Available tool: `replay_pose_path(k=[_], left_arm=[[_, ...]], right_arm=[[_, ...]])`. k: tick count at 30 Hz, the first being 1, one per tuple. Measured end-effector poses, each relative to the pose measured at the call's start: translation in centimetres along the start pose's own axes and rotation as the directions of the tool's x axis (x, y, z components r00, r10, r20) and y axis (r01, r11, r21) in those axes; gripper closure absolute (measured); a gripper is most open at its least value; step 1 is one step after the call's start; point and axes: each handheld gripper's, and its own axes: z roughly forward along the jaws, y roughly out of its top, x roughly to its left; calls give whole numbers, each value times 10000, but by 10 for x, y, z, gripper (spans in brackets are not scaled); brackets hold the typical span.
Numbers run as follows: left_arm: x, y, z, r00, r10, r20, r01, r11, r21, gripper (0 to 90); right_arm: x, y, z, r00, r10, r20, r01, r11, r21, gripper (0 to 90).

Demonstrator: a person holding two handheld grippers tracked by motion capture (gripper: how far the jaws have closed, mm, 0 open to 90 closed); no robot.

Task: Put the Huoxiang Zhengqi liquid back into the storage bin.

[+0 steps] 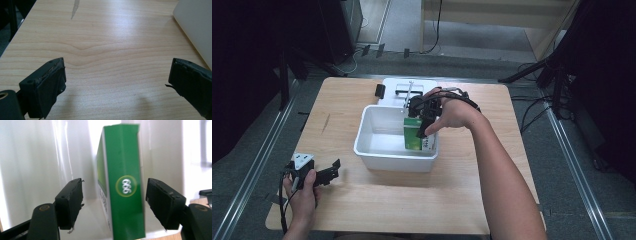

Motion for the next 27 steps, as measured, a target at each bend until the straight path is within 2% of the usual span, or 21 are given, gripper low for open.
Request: replay_pose_path(k=[3,5,8,10,11,12,14,17,19,20,21,25,27], left_arm=[[0,0,0,10000,6,13,-6,10000,22,21],[0,0,0,10000,1,16,-1,10000,21,21],[0,0,0,10000,-9,11,9,10000,-9,21],[0,0,0,10000,-1,8,1,10000,-5,21],[0,0,0,10000,-5,6,5,10000,-4,21],[0,0,0,10000,-7,8,7,10000,-8,21],[0,0,0,10000,-5,12,5,10000,-10,21],[0,0,0,10000,-4,8,4,10000,-6,21],[0,0,0,10000,-2,1,2,10000,-1,21],[0,0,0,10000,-1,6,1,10000,1,21],[0,0,0,10000,-11,5,11,10000,-12,21],[0,0,0,10000,5,-8,-5,10000,-3,21],[0,0,0,10000,14,-13,-14,10000,1,21]], right_arm=[[-1,-2,-4,9989,423,177,-417,9987,-298,239],[-1,-3,-6,9941,963,504,-943,9947,-409,180],[-3,-6,-11,9857,1482,801,-1420,9868,-783,130],[-2,-8,-17,9744,2045,929,-1920,9730,-1280,122],[-2,-8,-18,9707,2183,1006,-2024,9681,-1478,113],[-2,-10,-22,9642,2428,1063,-2232,9601,-1685,82],[-3,-13,-25,9573,2718,989,-2494,9488,-1941,4],[-5,-23,-30,9415,3226,976,-2936,9273,-2324,0],[-7,-31,-34,9268,3625,981,-3257,9060,-2705,0],[-9,-36,-36,9136,3937,1022,-3505,8895,-2931,0],[-9,-39,-37,9069,4075,1072,-3596,8811,-3070,0],[-11,-57,-43,8547,4952,1561,-4131,8307,-3732,0],[-12,-64,-45,8333,5298,1577,-4355,8049,-4030,0]])
